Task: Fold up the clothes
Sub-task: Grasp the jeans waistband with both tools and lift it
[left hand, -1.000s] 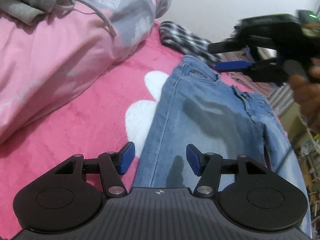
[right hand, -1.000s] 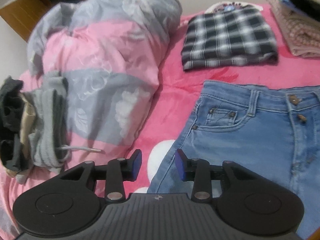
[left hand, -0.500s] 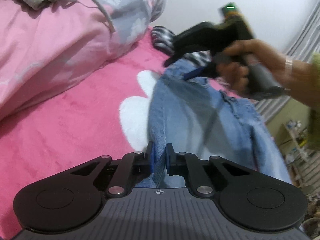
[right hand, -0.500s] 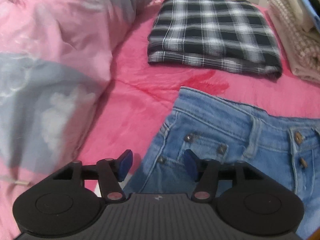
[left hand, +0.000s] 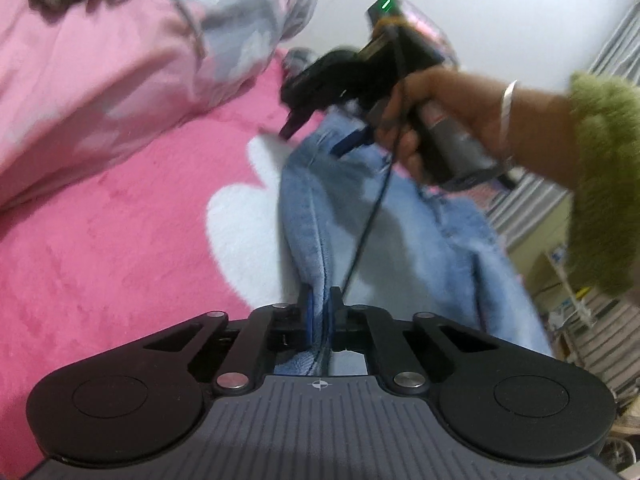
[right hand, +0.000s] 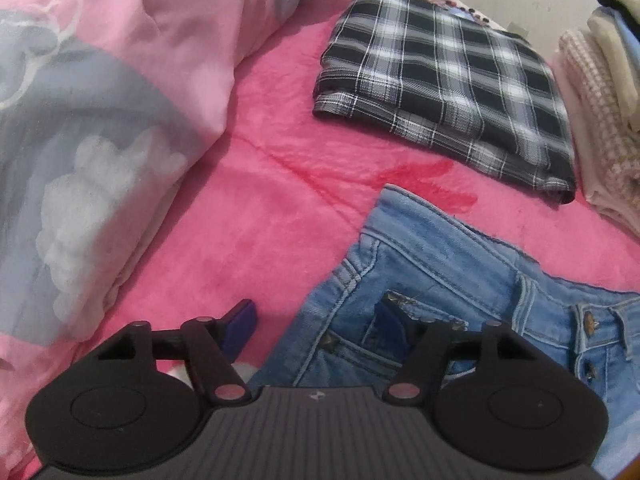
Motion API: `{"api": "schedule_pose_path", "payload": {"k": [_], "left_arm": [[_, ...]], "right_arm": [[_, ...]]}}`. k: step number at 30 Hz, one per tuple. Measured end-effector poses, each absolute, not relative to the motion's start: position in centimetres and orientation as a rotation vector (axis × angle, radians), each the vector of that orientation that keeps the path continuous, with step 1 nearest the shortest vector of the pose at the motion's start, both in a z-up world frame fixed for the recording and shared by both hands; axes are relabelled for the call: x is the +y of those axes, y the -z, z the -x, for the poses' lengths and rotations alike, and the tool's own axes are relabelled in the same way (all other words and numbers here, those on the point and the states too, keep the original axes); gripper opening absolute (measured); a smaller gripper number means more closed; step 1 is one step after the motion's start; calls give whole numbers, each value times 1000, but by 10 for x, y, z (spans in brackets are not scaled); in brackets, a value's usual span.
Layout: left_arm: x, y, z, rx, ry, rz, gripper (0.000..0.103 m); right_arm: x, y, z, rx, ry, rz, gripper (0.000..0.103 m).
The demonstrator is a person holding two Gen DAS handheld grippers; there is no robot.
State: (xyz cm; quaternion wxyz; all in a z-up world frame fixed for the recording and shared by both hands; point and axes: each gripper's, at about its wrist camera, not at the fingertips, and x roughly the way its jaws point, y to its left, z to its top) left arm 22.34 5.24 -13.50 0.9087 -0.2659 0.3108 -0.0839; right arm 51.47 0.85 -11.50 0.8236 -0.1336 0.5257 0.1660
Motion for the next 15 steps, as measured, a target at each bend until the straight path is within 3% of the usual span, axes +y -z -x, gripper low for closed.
{"api": "schedule_pose_path", "payload": {"k": [5, 8, 9, 15], "left_arm": [[42, 126, -223, 620, 221, 549, 2], [37, 123, -227, 613, 244, 546, 2], [35, 122, -227, 610, 254, 545, 2], [16, 114, -225, 593, 320, 509, 2]], "right_arm": [[6, 111, -512, 1089, -337, 311, 45], [-2, 109, -508, 1055, -338, 317, 20], [-7, 106, -504, 1035, -348, 297, 16], [-56, 82, -475, 870, -427, 114, 14]]}}
